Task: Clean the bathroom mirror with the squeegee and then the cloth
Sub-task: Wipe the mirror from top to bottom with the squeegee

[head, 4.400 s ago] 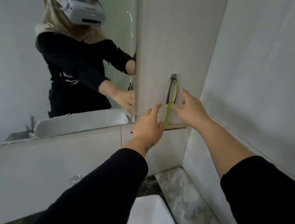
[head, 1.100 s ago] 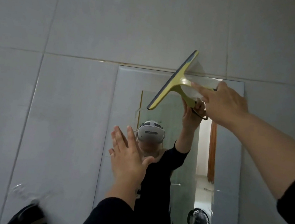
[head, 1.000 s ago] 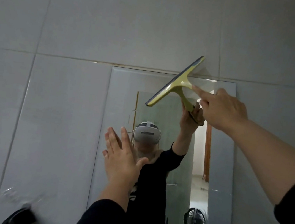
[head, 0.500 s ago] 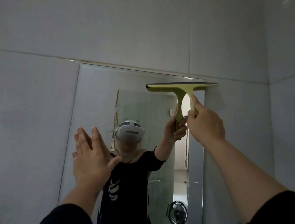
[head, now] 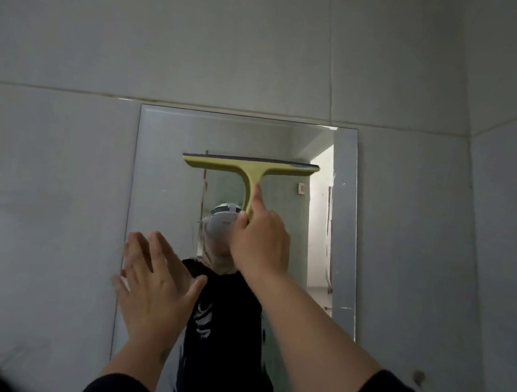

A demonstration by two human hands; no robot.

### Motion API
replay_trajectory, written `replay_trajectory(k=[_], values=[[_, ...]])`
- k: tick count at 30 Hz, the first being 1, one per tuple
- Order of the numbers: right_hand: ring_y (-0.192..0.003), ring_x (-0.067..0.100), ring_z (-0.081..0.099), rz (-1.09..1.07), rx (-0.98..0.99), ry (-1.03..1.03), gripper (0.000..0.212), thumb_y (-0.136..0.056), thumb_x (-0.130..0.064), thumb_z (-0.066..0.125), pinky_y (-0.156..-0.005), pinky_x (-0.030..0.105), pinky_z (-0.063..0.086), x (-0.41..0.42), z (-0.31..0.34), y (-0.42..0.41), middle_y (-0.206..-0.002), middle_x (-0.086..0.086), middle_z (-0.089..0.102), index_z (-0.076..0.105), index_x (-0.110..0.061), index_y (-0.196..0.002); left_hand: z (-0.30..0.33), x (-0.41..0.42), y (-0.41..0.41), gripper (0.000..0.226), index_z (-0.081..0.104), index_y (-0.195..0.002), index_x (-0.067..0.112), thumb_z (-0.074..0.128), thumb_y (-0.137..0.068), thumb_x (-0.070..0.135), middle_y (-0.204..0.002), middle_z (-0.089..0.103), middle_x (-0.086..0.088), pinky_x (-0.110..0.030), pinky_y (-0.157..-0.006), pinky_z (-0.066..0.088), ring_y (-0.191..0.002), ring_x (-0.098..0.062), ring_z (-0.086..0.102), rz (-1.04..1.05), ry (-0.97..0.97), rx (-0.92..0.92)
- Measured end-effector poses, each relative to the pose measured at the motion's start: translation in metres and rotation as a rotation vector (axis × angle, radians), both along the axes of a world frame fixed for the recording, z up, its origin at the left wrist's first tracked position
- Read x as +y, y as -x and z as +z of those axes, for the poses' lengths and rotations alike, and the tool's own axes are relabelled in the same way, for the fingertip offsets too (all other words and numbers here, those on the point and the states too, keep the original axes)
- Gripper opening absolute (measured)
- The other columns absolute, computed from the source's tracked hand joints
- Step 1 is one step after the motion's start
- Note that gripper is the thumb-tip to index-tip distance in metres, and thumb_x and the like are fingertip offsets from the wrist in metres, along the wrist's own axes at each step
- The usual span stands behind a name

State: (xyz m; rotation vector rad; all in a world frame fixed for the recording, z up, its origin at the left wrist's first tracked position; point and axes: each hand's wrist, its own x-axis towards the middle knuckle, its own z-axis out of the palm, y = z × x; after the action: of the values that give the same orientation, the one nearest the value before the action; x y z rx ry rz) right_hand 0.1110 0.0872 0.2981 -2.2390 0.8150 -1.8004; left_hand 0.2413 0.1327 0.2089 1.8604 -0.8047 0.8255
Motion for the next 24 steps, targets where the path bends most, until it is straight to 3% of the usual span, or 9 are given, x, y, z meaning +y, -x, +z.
replay_trajectory(k=[6, 9, 13, 22, 24], values=[[-0.1, 0.028, 0.056, 0.028, 0.258, 0.186, 0.055, -0.099, -0.025, 0.038, -0.084, 0.042, 0.048, 0.03, -0.001, -0.036, -0.111, 0.012, 0.056, 0.017, -0.036, -0.148, -0.022, -0.002, 0.006, 0.121, -0.021, -0.147, 0.014, 0.058, -0.073, 0.069, -0.156, -0.025, -0.012, -0.048, -0.117, 0.008, -0.146, -0.026, -0.015, -0.02, -0.047, 0.161], [-0.102, 0.031, 0.055, -0.011, 0.35, 0.236, 0.054, -0.098, -0.024, 0.038, -0.078, 0.038, 0.042, 0.029, 0.004, -0.029, -0.115, 0.012, 0.054, 0.021, -0.039, -0.147, -0.022, -0.001, 0.005, 0.121, -0.017, -0.148, 0.011, 0.061, -0.073, 0.066, -0.157, -0.021, -0.015, -0.043, -0.117, 0.01, -0.146, -0.027, -0.014, -0.046, -0.023, 0.129], [-0.094, 0.033, 0.058, -0.145, 0.447, 0.301, 0.055, -0.096, -0.022, 0.039, -0.069, 0.035, 0.037, 0.013, 0.011, -0.003, -0.112, 0.008, 0.052, 0.026, -0.049, -0.142, -0.022, 0.0, 0.004, 0.12, -0.015, -0.148, 0.009, 0.063, -0.074, 0.063, -0.157, -0.022, -0.016, -0.047, -0.117, 0.012, -0.146, -0.027, -0.016, -0.086, -0.023, 0.121], [-0.086, 0.027, 0.054, -0.299, 0.421, 0.168, 0.055, -0.098, -0.023, 0.035, -0.07, 0.032, 0.039, -0.029, 0.013, 0.073, -0.123, 0.008, 0.048, 0.022, -0.059, -0.138, -0.019, 0.0, 0.007, 0.12, -0.014, -0.148, 0.008, 0.068, -0.075, 0.056, -0.156, -0.022, -0.017, -0.051, -0.116, 0.013, -0.145, -0.03, -0.018, -0.106, -0.029, 0.149], [-0.093, 0.03, 0.057, -0.327, 0.404, 0.127, 0.053, -0.099, -0.026, 0.032, -0.071, 0.033, 0.04, -0.038, 0.01, 0.084, -0.127, 0.009, 0.047, 0.022, -0.061, -0.137, -0.018, 0.0, 0.007, 0.12, -0.015, -0.148, 0.008, 0.068, -0.075, 0.055, -0.156, -0.023, -0.017, -0.05, -0.116, 0.012, -0.145, -0.031, -0.018, -0.106, -0.032, 0.158]])
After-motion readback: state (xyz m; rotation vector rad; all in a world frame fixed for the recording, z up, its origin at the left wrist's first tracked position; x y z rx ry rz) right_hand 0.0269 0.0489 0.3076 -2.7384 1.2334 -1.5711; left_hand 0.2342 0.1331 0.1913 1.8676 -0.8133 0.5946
